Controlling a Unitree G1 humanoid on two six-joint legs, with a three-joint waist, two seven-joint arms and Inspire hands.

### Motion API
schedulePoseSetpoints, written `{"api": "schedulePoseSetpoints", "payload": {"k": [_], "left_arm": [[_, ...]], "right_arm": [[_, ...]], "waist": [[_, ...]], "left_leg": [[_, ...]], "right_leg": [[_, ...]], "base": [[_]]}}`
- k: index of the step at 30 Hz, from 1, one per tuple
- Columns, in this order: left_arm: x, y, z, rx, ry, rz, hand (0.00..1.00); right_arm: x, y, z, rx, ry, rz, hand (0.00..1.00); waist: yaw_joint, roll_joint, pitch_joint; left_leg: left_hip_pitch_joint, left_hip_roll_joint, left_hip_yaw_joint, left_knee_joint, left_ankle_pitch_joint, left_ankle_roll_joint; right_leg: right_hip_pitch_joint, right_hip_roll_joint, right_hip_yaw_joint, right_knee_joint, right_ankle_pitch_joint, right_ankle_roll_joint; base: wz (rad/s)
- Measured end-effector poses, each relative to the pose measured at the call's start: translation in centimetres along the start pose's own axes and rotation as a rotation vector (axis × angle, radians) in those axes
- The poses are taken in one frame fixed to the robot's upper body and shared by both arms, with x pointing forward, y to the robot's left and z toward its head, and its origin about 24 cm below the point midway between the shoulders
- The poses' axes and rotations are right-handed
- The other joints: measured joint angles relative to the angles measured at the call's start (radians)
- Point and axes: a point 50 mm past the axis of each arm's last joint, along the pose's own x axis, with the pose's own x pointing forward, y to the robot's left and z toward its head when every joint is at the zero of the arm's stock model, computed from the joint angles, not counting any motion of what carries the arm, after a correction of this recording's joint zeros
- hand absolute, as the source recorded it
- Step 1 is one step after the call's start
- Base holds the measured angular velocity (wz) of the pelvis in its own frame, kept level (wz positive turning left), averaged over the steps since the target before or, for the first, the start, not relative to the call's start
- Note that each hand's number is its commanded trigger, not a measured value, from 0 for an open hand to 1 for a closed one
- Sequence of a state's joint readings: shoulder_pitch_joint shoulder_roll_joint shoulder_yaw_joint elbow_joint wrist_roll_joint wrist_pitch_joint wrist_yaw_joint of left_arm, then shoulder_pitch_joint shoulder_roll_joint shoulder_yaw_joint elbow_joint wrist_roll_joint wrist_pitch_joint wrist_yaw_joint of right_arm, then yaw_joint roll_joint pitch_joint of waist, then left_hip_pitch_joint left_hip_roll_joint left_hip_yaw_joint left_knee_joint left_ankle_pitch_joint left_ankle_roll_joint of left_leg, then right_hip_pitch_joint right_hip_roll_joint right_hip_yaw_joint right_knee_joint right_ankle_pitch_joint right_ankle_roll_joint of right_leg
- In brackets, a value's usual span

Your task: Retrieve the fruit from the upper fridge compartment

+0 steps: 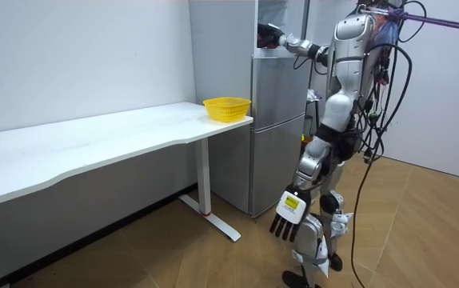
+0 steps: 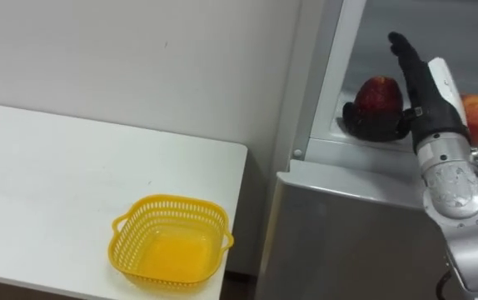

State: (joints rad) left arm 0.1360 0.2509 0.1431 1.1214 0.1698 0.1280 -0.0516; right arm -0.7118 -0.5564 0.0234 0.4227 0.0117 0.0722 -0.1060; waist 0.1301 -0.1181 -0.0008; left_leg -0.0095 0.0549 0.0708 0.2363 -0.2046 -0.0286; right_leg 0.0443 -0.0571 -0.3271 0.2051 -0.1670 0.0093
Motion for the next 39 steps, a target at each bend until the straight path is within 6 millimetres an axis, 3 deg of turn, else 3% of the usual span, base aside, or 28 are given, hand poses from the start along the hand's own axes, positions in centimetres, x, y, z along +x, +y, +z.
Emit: {"api": "schedulePoseSetpoints", "payload": {"k": [1,2,3,4,12,39], "left_arm": [[0.0,0.0,0.0,0.000,0.002,0.000,0.00],[0.0,0.0,0.0,0.000,0.004,0.000,0.00],[0.0,0.0,0.0,0.000,0.003,0.000,0.00],[0.0,0.0,0.0,0.000,0.002,0.000,0.00],[0.0,0.0,0.5,-0.001,-0.009,0.000,0.00],[0.1,-0.4,0.6,0.003,-0.013,-0.003,0.00]], "right_arm": [[0.0,0.0,-0.1,0.006,0.008,0.006,0.52],[0.1,0.1,-0.1,0.015,0.018,0.022,0.62],[0.1,0.1,0.0,0.021,0.019,0.040,0.87],[0.2,0.1,0.0,0.023,0.020,0.047,1.00],[1.3,-0.1,-0.2,0.081,0.065,0.093,1.00],[1.6,0.0,0.7,0.085,0.035,0.112,1.00]], "waist": [[0.000,-0.001,-0.0002],[-0.003,-0.003,-0.0008],[-0.007,-0.003,-0.0009],[-0.008,-0.003,-0.0009],[-0.013,-0.002,-0.0002],[-0.013,0.003,0.0025]], "left_leg": [[0.000,0.000,0.000,0.000,0.000,0.000],[0.000,0.000,0.001,0.001,0.000,0.000],[0.000,0.000,0.001,0.001,0.000,0.000],[0.000,0.000,0.001,0.001,0.000,0.000],[0.006,0.001,0.000,0.001,0.000,0.000],[0.018,0.002,0.010,-0.014,0.000,0.000]], "right_leg": [[0.000,0.000,0.001,0.000,0.000,0.000],[0.000,0.001,0.001,-0.001,0.000,-0.001],[0.000,0.001,0.001,-0.001,0.001,-0.001],[0.000,0.001,0.001,-0.001,0.001,-0.001],[0.006,0.002,-0.001,-0.001,0.001,-0.002],[0.008,0.003,0.005,-0.001,0.001,-0.002]], "base": [[0.00],[0.00],[0.00],[0.00],[0.00],[-0.01]]}}
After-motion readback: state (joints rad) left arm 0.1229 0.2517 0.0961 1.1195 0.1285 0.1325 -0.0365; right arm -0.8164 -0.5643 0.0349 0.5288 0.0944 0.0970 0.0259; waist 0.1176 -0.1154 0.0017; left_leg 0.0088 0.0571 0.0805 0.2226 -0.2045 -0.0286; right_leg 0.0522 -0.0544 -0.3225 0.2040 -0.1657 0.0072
